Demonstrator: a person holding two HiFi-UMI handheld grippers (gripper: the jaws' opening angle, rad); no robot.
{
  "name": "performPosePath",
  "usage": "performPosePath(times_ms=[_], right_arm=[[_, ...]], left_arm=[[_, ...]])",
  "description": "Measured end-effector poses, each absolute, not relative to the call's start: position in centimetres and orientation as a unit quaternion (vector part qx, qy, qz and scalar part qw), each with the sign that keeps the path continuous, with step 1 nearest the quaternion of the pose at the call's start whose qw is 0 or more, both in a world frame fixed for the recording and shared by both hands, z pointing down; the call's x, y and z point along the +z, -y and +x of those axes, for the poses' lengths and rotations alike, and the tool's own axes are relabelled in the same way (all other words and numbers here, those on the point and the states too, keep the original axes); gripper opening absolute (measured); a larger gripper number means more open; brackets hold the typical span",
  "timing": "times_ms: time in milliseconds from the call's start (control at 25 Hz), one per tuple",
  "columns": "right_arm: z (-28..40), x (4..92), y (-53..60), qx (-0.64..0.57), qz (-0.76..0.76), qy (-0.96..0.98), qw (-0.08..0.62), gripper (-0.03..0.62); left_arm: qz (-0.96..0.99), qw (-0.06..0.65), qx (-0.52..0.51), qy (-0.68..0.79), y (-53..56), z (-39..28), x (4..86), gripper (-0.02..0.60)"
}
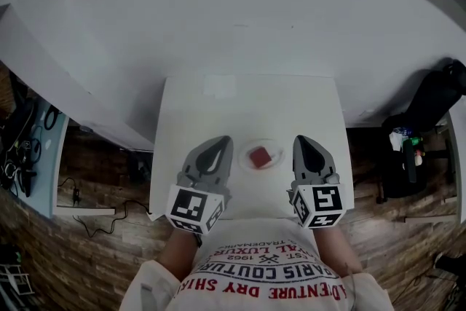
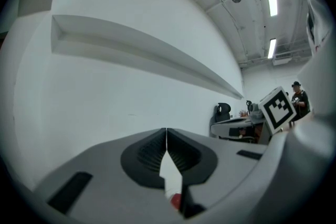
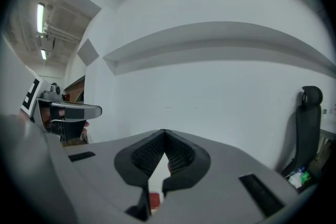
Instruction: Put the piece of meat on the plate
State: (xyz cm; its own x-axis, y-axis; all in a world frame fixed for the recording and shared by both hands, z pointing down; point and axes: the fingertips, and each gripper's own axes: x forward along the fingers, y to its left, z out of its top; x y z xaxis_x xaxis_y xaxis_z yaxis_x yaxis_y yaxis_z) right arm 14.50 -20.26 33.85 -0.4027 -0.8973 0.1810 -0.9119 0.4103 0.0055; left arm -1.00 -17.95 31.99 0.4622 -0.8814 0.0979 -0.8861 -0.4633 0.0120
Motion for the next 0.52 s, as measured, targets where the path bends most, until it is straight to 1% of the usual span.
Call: performPosePath(times_ms=[520], right_arm=[[15.1, 34.6, 19.2, 0.044, 0.539, 0.837, 0.085, 0.011]], left_arm=[[0.859, 0.036, 0.052, 0.508, 17.7, -0.2, 33.1, 0.006]])
